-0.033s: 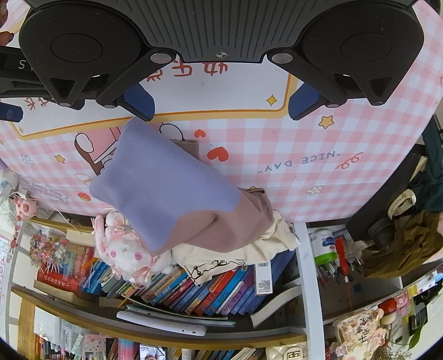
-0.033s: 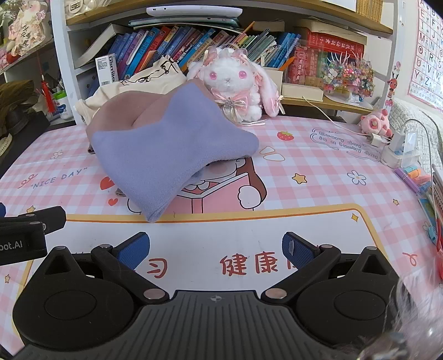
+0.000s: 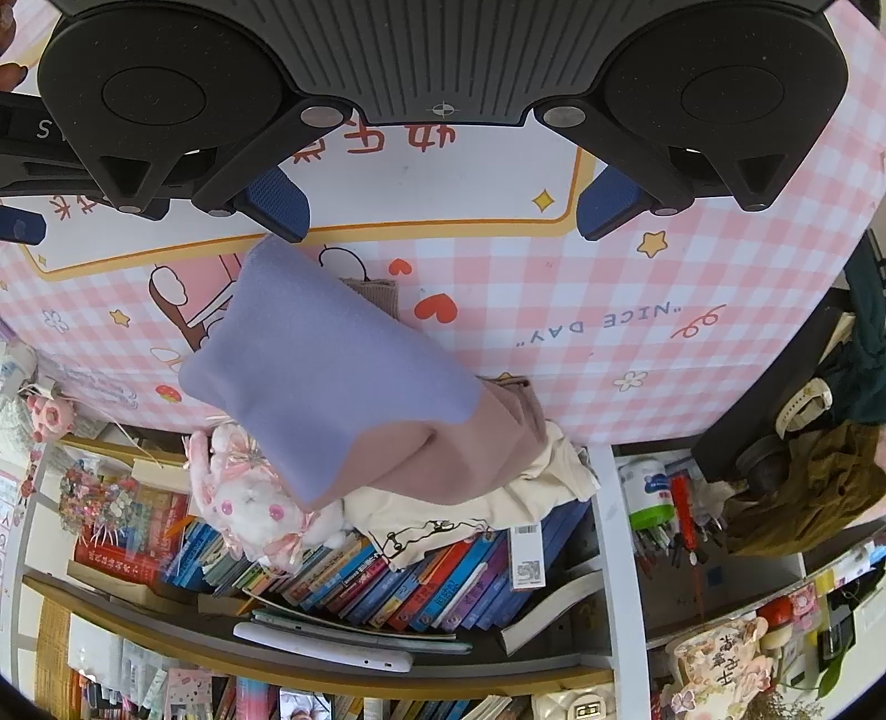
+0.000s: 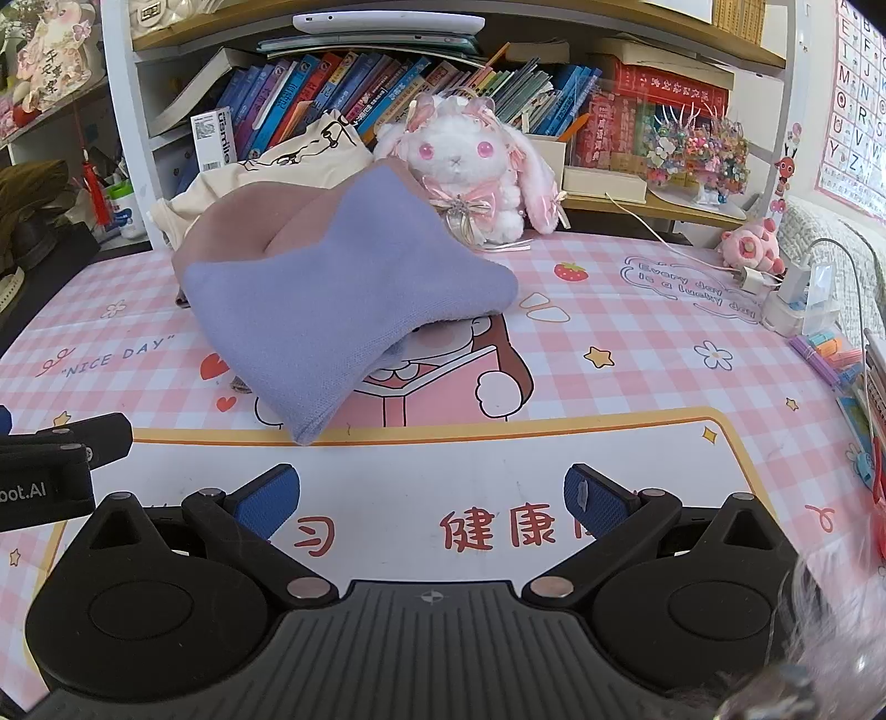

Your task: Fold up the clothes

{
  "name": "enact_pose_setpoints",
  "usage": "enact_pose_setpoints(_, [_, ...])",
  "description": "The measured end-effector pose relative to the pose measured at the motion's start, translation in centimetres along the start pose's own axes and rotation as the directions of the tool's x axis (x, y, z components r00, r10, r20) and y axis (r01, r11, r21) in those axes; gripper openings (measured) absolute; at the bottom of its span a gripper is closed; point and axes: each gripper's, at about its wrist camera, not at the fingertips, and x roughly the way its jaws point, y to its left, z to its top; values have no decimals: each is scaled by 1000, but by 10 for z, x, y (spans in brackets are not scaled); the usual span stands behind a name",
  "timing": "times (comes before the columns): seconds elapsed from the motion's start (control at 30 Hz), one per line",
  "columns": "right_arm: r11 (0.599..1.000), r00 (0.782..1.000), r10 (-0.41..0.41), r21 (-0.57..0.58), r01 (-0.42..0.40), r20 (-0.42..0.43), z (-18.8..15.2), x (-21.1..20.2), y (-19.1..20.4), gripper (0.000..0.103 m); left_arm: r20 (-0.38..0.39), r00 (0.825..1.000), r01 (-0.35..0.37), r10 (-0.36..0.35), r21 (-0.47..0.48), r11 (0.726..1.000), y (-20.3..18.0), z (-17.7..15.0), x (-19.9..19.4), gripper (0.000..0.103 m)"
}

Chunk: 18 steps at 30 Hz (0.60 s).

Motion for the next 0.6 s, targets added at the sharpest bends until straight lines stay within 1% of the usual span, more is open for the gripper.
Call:
enact_pose_setpoints(0.1, [1000,1000,-1,-1,1,1,-1,0,-1,103,-9,1000,-4,4,2,1000,0,1,1,103])
enact_pose_setpoints(0.2, [1000,1000,-1,-1,1,3,-1,0,0,103,6,1000,-4,4,5,1000,-2,-2,-2,103])
enact_pose_setpoints(0.6, [1000,1000,0,2,0,4,0,-1,0,103,-2,1000,-5,5,-2,1000,-1,0,-1,103])
